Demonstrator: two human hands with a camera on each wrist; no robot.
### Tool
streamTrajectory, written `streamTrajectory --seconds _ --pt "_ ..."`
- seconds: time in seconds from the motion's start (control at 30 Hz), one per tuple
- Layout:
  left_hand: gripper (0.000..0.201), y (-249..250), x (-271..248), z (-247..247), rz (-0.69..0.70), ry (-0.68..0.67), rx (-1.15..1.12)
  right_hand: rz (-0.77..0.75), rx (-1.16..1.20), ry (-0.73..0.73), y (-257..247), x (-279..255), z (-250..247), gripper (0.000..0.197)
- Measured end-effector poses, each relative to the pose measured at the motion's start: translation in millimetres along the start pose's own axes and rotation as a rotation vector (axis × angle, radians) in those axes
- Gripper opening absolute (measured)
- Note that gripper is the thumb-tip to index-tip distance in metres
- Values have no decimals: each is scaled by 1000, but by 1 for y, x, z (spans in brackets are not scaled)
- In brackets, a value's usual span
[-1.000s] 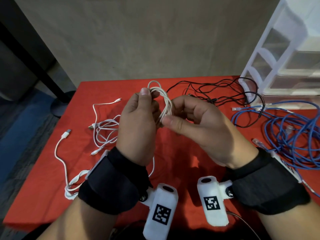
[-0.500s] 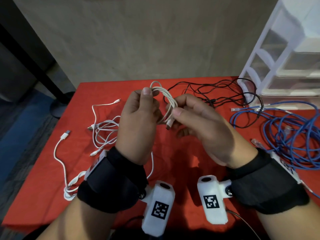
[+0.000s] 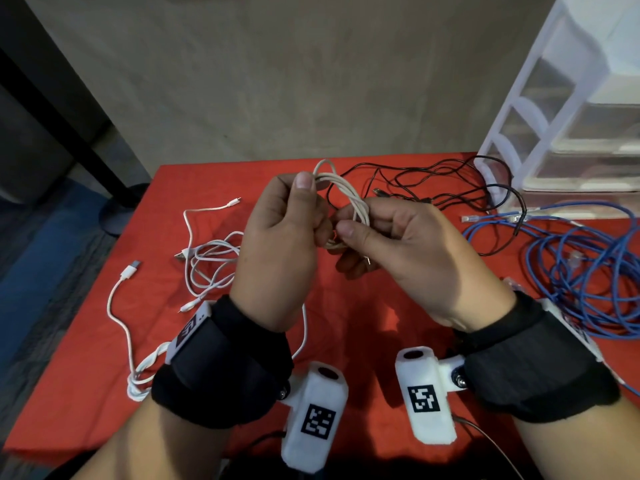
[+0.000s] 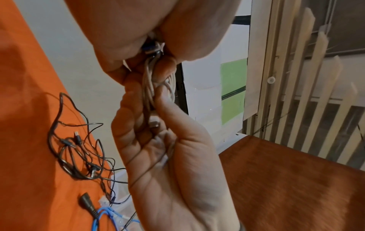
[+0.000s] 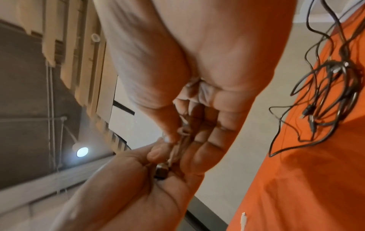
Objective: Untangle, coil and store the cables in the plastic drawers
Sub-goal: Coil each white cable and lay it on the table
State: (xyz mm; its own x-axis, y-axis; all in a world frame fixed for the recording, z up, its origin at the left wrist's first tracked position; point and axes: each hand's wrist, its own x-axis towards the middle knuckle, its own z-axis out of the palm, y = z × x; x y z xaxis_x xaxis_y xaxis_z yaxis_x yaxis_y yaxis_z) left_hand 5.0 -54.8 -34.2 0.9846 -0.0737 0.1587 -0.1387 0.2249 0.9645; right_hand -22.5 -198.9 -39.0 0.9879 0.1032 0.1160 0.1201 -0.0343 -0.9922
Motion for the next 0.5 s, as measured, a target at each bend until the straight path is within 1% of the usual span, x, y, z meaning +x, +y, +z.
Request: streamTrajectory --seconds 0.07,0.1,0.17,0.23,0.33,0.37,0.43,0.5 --pt "24 2 1 -4 -59 -13 -19 -1 -7 19 1 -1 1 21" --pt "26 4 3 -6 -111 -29 -33 -2 -14 36 1 0 0 21" --pt "41 12 8 -12 -244 -87 -37 -20 -66 58 1 1 -1 18" --pt "53 17 12 -17 -336 -139 14 -46 -164 38 0 2 -5 18" --pt "49 20 14 -20 -396 -187 46 -76 -306 5 2 1 -8 21" --pt "48 20 14 -22 -412 -204 34 -78 -322 9 3 1 -9 21" --pt "52 23 14 -23 -440 -239 6 -72 -331 22 4 2 -9 21" --pt "50 24 14 -24 -419 -244 21 -66 -323 14 4 2 -9 21"
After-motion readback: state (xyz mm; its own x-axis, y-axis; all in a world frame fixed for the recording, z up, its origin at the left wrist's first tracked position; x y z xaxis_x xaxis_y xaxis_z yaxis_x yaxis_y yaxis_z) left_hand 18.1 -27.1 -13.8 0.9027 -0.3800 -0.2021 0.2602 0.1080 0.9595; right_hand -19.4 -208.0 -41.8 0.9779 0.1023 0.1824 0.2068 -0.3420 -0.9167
